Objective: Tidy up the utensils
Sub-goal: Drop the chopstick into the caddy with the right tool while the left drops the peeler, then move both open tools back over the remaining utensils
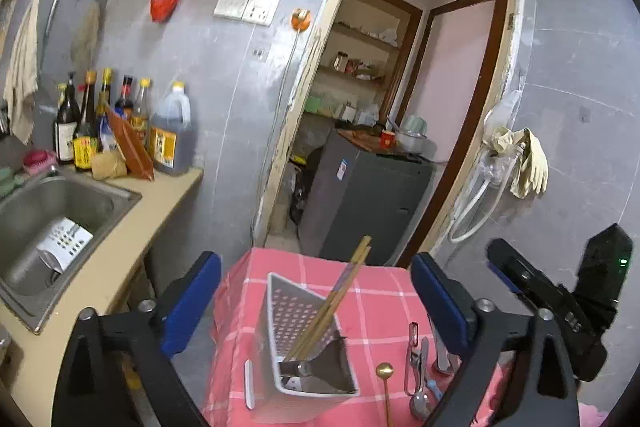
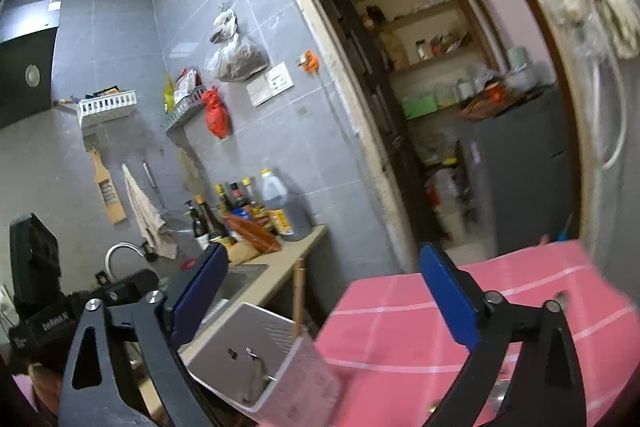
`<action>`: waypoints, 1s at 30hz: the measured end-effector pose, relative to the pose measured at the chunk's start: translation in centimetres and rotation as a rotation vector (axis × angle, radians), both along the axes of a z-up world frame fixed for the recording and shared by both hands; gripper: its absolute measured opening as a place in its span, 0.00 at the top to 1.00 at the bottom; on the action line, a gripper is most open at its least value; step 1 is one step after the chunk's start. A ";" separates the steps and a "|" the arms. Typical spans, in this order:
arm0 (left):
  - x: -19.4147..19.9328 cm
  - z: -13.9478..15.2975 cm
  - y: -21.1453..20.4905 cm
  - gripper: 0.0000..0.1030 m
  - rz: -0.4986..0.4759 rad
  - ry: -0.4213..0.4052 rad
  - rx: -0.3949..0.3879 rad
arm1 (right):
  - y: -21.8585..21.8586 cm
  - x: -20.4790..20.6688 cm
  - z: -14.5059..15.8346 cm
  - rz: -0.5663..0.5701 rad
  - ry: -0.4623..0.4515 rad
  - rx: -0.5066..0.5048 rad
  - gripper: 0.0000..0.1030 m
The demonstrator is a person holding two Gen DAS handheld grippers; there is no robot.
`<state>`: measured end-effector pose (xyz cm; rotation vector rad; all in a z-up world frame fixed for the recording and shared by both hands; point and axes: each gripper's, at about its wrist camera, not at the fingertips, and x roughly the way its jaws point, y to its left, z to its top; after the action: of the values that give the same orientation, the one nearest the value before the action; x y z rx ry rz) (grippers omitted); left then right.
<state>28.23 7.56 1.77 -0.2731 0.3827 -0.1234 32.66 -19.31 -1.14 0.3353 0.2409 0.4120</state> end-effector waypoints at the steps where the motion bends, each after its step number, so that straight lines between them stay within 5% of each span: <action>1: -0.4 0.3 -0.7 0.02 0.002 -0.011 0.012 | -0.9 -0.9 0.5 -0.025 -0.010 -0.018 0.02; 18: -4.8 -0.2 -12.2 0.00 -0.130 -0.063 0.138 | -10.9 -9.5 2.9 -0.221 -0.001 -0.180 0.01; 30: -3.1 -6.3 -16.4 0.00 -0.218 0.139 0.145 | -17.4 -8.4 -2.8 -0.176 0.197 -0.147 0.01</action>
<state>25.13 -8.87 -4.56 -0.0963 0.5567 -0.2905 24.23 -36.68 -3.93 0.2504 0.4289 0.1863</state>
